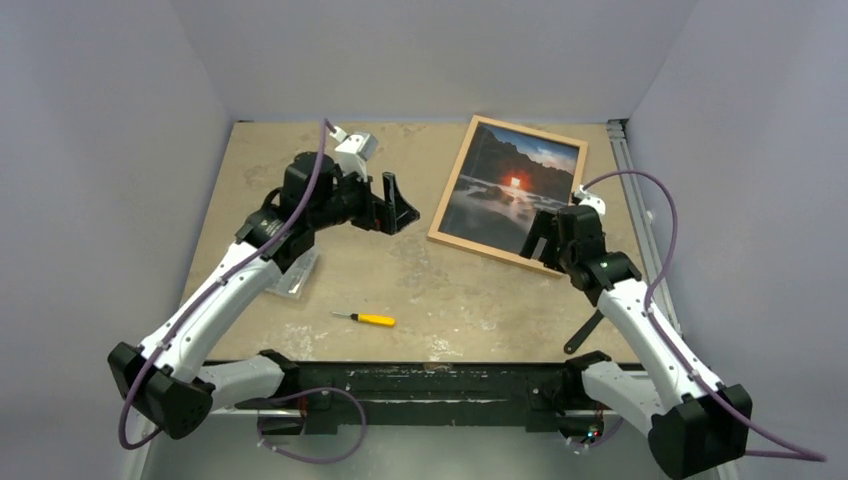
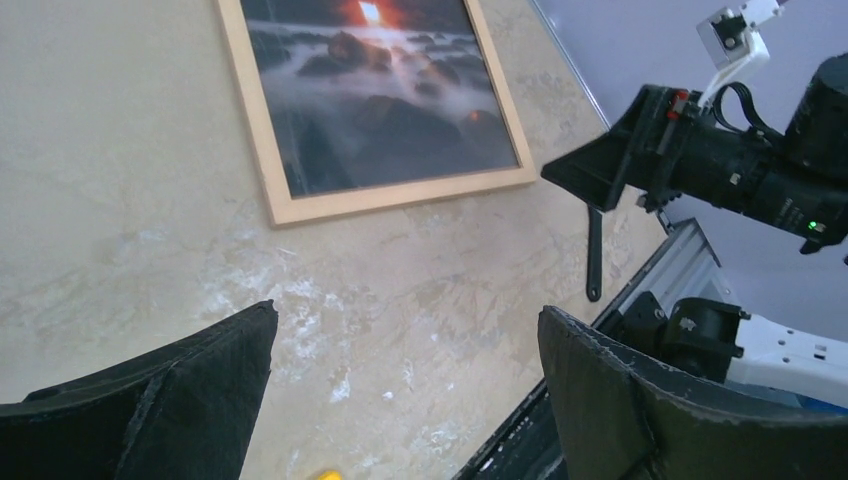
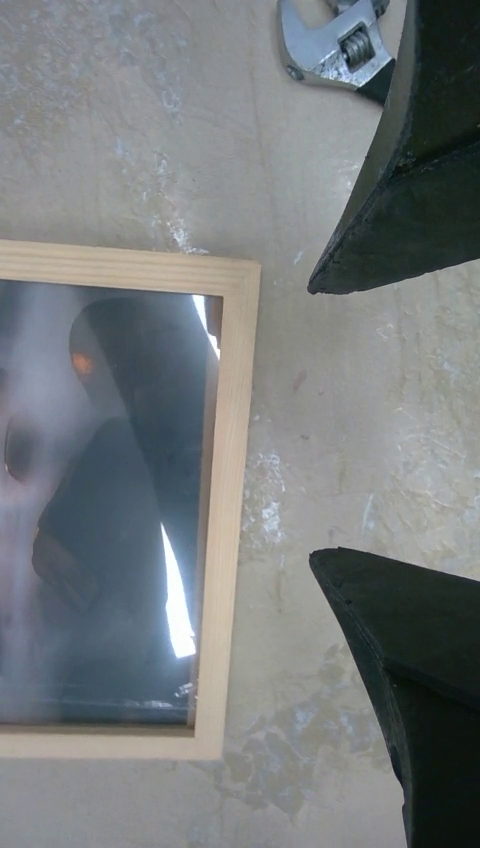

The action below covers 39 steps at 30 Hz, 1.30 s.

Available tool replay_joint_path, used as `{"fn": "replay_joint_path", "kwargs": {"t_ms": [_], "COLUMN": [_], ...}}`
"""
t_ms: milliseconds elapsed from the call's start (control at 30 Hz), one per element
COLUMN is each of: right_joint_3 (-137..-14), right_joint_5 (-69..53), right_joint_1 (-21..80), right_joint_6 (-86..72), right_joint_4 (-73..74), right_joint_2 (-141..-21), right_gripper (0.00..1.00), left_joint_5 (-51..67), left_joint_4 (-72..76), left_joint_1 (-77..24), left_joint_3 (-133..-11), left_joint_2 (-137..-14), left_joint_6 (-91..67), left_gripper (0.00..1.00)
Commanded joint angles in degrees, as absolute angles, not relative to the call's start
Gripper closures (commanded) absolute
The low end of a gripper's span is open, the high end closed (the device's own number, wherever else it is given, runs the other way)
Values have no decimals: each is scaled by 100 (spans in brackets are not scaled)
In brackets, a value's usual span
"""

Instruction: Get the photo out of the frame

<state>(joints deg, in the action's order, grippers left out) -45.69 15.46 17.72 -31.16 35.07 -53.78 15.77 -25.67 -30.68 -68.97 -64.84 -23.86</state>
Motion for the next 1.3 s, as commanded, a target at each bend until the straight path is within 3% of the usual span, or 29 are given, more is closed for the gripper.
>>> {"fn": "replay_joint_path", "kwargs": {"t_ms": [0, 100, 333, 700, 933, 1133, 1267], "right_joint_3": [-4166, -3936, -3870, -3954, -3868, -3656, -3492], "right_joint_5": [951, 437, 698, -98, -373, -701, -785], "right_joint_1": [1097, 634, 347, -258, -538, -603, -628], "right_joint_6": [-3324, -3288, -3124, -2680, -2540, -2492, -2439], "right_joint_4": [2487, 2136, 1913, 1163, 849, 497, 256], "right_joint_2": [-5640, -5791, -6442, -7549, -7870, -8052, -8035], "right_gripper": [6, 6, 10, 34, 38, 58, 60], "left_joint_5": [2222, 2322, 2475, 2754, 2693, 2066, 1681], "left_joint_4": [-2181, -1818, -1838, -1855, -1944, -1547, -1005], "left_joint_1": [-3252, -3473, -4002, -5022, -5560, -5971, -6058], "left_joint_3": [-6575, -6351, -6647, -6485, -6445, -6362, -6076], "left_joint_2": [-6992, -7208, -7869, -7913, -7773, -7652, -7477], "left_joint_6": [-3005, -3360, -3666, -3432, -3426, -3410, -3391], "left_gripper": [0, 1, 2, 0, 1, 2, 1]}}
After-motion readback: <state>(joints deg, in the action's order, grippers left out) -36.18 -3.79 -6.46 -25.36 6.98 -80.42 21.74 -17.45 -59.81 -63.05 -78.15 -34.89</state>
